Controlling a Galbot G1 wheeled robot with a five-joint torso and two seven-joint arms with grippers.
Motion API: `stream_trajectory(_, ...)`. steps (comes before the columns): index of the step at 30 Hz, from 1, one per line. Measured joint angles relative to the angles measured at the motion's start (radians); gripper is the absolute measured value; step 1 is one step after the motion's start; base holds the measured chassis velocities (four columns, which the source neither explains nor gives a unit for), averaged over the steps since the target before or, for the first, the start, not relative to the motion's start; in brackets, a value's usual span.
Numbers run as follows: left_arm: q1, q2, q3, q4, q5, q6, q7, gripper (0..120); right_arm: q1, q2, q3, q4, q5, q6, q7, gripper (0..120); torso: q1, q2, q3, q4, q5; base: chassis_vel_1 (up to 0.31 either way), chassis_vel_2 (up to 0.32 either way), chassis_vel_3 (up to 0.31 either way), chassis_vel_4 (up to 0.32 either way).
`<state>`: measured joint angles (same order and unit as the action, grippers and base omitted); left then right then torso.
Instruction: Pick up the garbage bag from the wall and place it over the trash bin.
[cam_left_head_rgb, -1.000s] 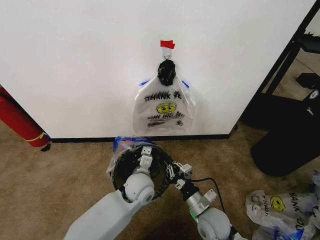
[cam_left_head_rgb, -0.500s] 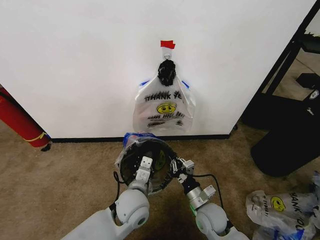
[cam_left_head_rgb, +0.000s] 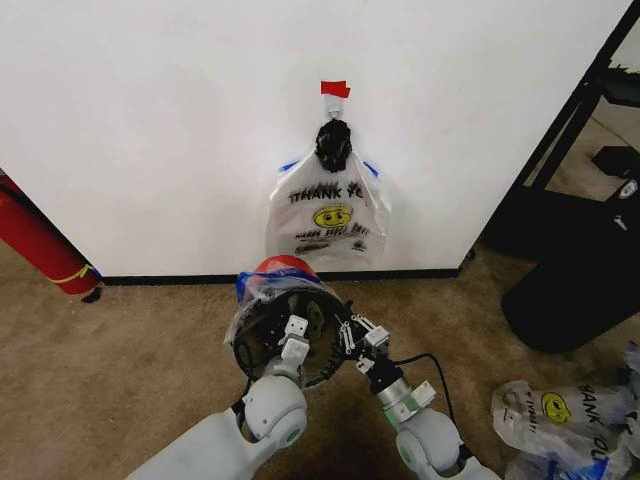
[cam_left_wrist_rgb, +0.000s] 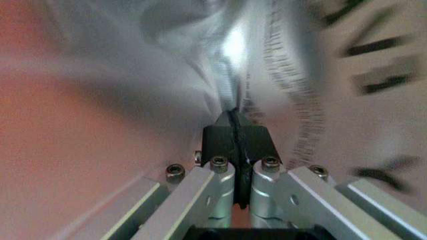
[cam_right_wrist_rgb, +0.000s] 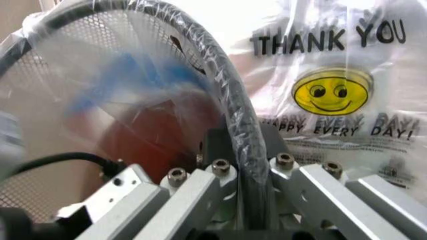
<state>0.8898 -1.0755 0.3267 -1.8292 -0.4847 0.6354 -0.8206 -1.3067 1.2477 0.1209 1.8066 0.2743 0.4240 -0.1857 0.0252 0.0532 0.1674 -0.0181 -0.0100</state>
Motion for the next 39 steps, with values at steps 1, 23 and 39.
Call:
stream_trajectory(1,0.0,0.0,0.0,0.0,0.0,0.0,0.0,0,0.0,0.0,0.0,0.0,0.0,0.0,0.0,0,0.0,0.0,0.0,0.0,0.0,0.0,0.0,0.0,0.0)
stream_trajectory(23,-0.035,0.005,0.003,0.008,0.064,-0.154,0.115,0,0.003,0.005,-0.008,-0.029,0.101,0.003,-0.039,0,0.0,0.0,0.0,0.0,0.0,0.0,0.0,0.0,0.0)
stream_trajectory(39,0.134,0.167,-0.033,-0.265,0.103,-0.079,0.161,0,0.05,0.04,0.023,-0.142,0.249,0.063,-0.07,0,0.0,0.0,0.0,0.0,0.0,0.0,0.0,0.0,0.0)
